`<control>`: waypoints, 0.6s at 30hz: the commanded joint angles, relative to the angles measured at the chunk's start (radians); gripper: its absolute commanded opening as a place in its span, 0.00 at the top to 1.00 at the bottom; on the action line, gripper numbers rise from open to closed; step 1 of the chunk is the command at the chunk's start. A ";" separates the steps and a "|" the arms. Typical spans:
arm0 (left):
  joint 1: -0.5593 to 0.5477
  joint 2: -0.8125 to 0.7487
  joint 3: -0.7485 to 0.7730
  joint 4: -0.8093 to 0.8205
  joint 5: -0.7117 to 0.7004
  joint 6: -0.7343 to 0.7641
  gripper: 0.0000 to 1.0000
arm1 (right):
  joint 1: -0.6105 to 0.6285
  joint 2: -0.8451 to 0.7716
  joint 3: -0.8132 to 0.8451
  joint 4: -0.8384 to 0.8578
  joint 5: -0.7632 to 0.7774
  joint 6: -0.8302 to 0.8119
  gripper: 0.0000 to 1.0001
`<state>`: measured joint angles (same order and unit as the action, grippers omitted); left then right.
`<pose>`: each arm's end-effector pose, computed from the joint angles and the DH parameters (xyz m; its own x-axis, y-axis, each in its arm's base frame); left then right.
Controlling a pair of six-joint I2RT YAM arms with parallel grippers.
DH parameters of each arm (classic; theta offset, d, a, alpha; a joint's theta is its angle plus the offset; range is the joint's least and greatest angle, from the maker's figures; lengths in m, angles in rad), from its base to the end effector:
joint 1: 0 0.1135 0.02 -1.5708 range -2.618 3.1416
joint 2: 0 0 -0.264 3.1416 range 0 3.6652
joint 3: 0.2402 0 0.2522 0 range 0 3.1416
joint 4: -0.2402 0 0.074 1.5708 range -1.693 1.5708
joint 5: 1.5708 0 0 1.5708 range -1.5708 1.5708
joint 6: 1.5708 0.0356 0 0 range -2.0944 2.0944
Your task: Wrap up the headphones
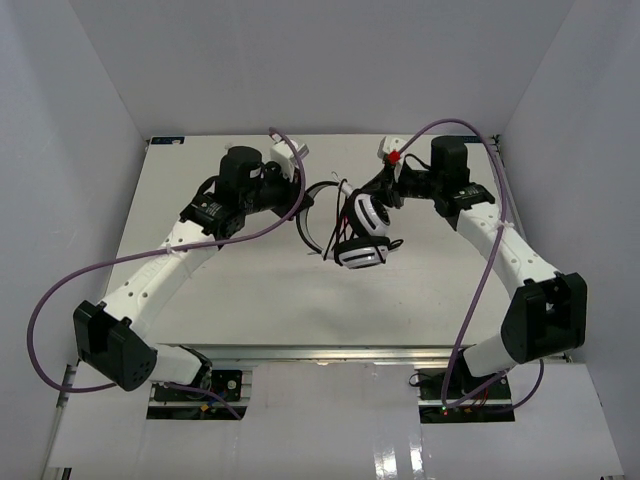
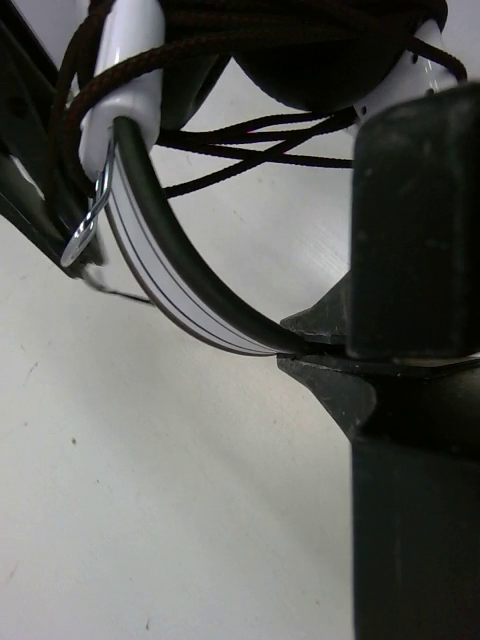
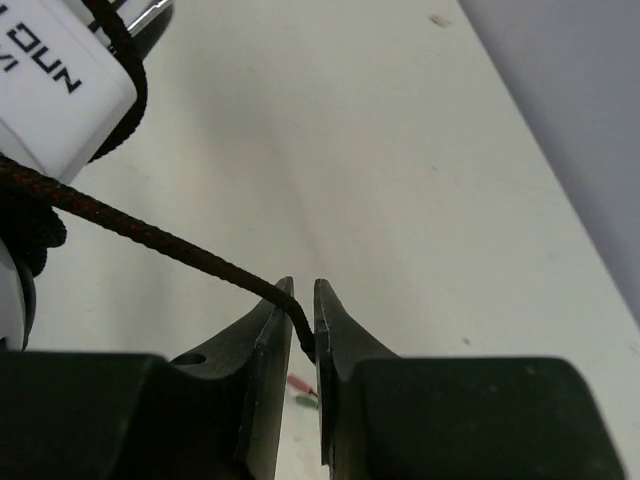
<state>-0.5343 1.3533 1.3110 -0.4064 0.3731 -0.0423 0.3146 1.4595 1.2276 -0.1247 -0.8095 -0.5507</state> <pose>0.2575 -0.1674 0.3744 -0.4050 0.1939 -0.8935 0.7404 0.6429 -0.1961 0.3108 0.1282 0.3436 0.1664 -0.3255 -0.9308 -0.9053 0.3236 -0.2750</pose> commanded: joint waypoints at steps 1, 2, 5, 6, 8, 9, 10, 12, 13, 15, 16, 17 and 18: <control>-0.009 -0.057 0.134 0.137 0.149 -0.172 1.00 | -0.013 0.056 -0.085 0.486 -0.457 0.585 0.70; -0.009 -0.056 0.146 0.144 0.146 -0.184 1.00 | -0.012 0.060 -0.134 0.626 -0.478 0.760 0.67; -0.010 -0.050 0.187 0.157 0.144 -0.214 1.00 | -0.009 0.085 -0.205 0.965 -0.497 1.005 0.64; -0.010 -0.051 0.205 0.165 0.134 -0.231 1.00 | -0.009 0.098 -0.207 1.063 -0.502 1.105 0.64; -0.010 -0.056 0.238 0.180 0.111 -0.263 1.00 | -0.009 0.118 -0.213 1.215 -0.510 1.256 0.63; -0.010 -0.060 0.248 0.188 0.093 -0.274 1.00 | -0.008 0.120 -0.219 1.224 -0.507 1.261 0.63; -0.010 -0.061 0.256 0.197 0.087 -0.282 1.00 | -0.003 0.121 -0.233 1.247 -0.505 1.278 0.62; -0.010 -0.058 0.276 0.201 0.075 -0.298 1.00 | 0.009 0.122 -0.265 1.371 -0.501 1.366 0.67; -0.010 -0.057 0.278 0.199 0.047 -0.303 1.00 | 0.012 0.120 -0.281 1.414 -0.493 1.397 0.74; -0.009 -0.063 0.269 0.192 -0.055 -0.313 1.00 | 0.016 0.109 -0.313 1.447 -0.476 1.424 0.87; -0.009 -0.069 0.257 0.184 -0.126 -0.317 1.00 | 0.017 0.101 -0.333 1.438 -0.467 1.421 0.90; -0.008 -0.075 0.243 0.170 -0.201 -0.323 1.00 | 0.017 0.093 -0.356 1.419 -0.457 1.407 0.92; -0.006 -0.082 0.224 0.154 -0.289 -0.336 1.00 | 0.017 0.081 -0.375 1.391 -0.447 1.382 0.92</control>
<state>-0.5452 1.3373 1.5436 -0.2757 0.3633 -0.2848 0.3228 1.5874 0.9158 1.1448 -1.2724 0.7501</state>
